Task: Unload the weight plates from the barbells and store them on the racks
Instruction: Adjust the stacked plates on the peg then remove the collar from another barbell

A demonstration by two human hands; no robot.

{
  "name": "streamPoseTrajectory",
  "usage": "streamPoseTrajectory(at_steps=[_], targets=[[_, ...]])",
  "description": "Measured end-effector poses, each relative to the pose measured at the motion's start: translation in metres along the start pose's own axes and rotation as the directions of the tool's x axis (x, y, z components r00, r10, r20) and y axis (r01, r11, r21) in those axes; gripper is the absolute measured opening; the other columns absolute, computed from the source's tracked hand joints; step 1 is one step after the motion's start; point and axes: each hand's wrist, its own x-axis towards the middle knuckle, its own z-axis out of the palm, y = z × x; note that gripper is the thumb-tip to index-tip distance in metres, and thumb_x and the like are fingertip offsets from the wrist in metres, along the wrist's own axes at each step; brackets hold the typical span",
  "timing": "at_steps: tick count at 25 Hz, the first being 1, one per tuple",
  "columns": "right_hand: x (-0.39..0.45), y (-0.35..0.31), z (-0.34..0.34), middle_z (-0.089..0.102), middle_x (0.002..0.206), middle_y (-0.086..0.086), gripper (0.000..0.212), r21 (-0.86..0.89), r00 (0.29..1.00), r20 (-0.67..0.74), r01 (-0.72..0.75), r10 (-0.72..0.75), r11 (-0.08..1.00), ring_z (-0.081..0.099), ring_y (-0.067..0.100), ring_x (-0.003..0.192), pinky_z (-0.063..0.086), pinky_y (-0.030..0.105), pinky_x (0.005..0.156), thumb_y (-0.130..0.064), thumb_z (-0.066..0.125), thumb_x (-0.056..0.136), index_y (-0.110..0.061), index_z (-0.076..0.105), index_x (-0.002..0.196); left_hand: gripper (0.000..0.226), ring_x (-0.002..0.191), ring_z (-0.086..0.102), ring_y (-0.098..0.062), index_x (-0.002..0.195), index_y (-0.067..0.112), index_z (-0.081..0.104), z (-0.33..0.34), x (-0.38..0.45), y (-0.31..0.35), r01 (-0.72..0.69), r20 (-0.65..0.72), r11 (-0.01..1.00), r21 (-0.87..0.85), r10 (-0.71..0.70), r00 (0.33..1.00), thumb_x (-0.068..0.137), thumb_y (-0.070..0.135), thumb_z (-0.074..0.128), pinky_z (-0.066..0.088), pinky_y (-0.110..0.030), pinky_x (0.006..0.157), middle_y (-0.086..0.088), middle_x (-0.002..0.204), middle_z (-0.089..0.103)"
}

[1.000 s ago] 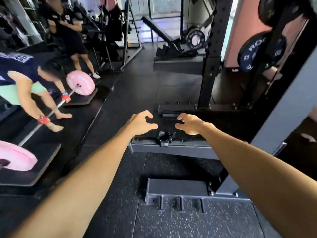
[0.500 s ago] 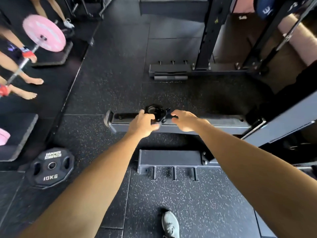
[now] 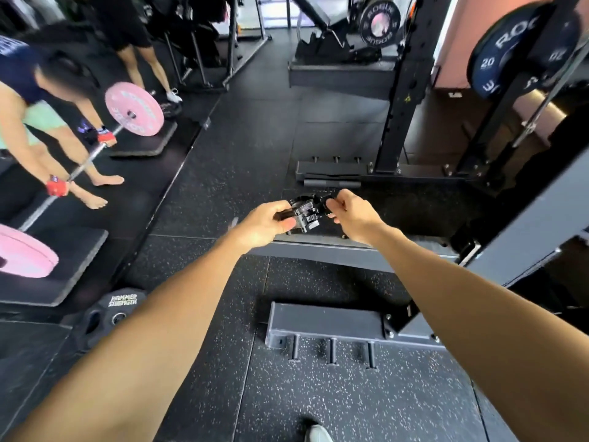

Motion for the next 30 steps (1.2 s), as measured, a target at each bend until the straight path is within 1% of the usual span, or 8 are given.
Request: streamPoseTrajectory(at_steps=[2,5,10,16,20,23,26,30], targets=[[-0.040,-0.026,-0.012,0.070,0.091,0.009,0.033,0.074,0.999,-0.019,0.044,-0.043,0.996,0.067,0.026,0.081,0.051,0.037,0.069,-0.044,0.045,0.098,-0.011,0.047,0.098,0.008,0.076,0.059,-0.018,0.095,0.031,0.061,-0.017,-0.047,0.018,-0.018,-0.014,0.999,-0.038,0.017,1.000,0.094,0.024,0.059,0.053,-0.038,0.067,0.005,0.085,0.063],[-0.114,-0.063,-0.033,0.069,0.086,0.009,0.034,0.122,0.994,-0.040,0.107,-0.103,0.987,0.067,0.024,0.070,0.044,0.026,0.054,-0.046,0.048,0.096,-0.013,0.048,0.104,0.009,0.084,0.058,-0.016,0.091,0.027,0.062,-0.038,-0.122,0.052,-0.066,-0.012,0.985,-0.157,0.065,0.998,0.095,0.020,0.059,0.055,-0.046,0.088,0.002,0.089,0.060],[-0.231,-0.119,-0.072,0.066,0.091,0.012,0.029,0.147,0.979,-0.061,0.203,-0.196,0.968,0.067,0.029,0.074,0.050,0.036,0.063,-0.035,0.043,0.100,-0.011,0.051,0.114,0.007,0.094,0.064,-0.020,0.099,0.017,0.056,-0.063,-0.227,0.121,-0.096,0.005,0.952,-0.291,0.101,0.995,0.100,0.018,0.050,0.054,-0.032,0.082,-0.006,0.099,0.063],[-0.323,-0.172,-0.122,0.066,0.100,0.015,0.020,0.218,0.957,-0.146,0.277,-0.249,0.936,0.067,0.029,0.078,0.051,0.034,0.059,-0.027,0.040,0.102,-0.009,0.049,0.104,0.020,0.096,0.065,-0.038,0.103,0.019,0.054,-0.087,-0.308,0.201,-0.105,-0.040,0.899,-0.426,0.098,0.994,0.103,0.034,0.040,0.051,-0.044,0.088,-0.015,0.104,0.065],[-0.373,-0.192,-0.147,0.064,0.108,0.016,0.023,0.299,0.944,-0.198,0.315,-0.264,0.901,0.067,0.030,0.087,0.056,0.043,0.069,-0.029,0.038,0.103,-0.009,0.049,0.106,0.040,0.099,0.062,-0.039,0.124,0.012,0.052,-0.087,-0.346,0.246,-0.115,-0.072,0.826,-0.552,0.090,0.993,0.103,0.040,0.033,0.052,-0.047,0.084,-0.023,0.117,0.061],[-0.410,-0.192,-0.162,0.062,0.107,0.015,0.034,0.335,0.940,-0.208,0.329,-0.271,0.883,0.069,0.032,0.084,0.057,0.048,0.076,-0.034,0.037,0.103,-0.005,0.047,0.115,0.048,0.077,0.061,-0.034,0.101,0.008,0.057,-0.073,-0.374,0.276,-0.068,-0.046,0.826,-0.560,0.051,0.998,0.104,0.044,0.025,0.051,-0.042,0.072,-0.018,0.091,0.062],[-0.449,-0.183,-0.175,0.064,0.093,0.014,0.043,0.341,0.939,-0.202,0.333,-0.277,0.879,0.071,0.031,0.075,0.060,0.044,0.072,-0.039,0.034,0.103,-0.003,0.042,0.126,0.047,0.051,0.049,-0.025,0.080,0.012,0.045,-0.053,-0.397,0.301,-0.040,-0.065,0.845,-0.533,0.007,0.998,0.102,0.049,0.025,0.046,-0.035,0.054,-0.008,0.060,0.049],[-0.503,-0.165,-0.194,0.062,0.112,0.025,0.047,0.361,0.930,-0.233,0.355,-0.285,0.862,0.072,0.032,0.073,0.061,0.039,0.064,-0.037,0.032,0.104,-0.001,0.038,0.134,0.046,0.050,0.036,-0.020,0.075,0.016,0.036,-0.019,-0.434,0.339,-0.047,-0.049,0.859,-0.510,0.025,0.998,0.097,0.056,0.029,0.037,-0.032,0.052,-0.005,0.057,0.036]])
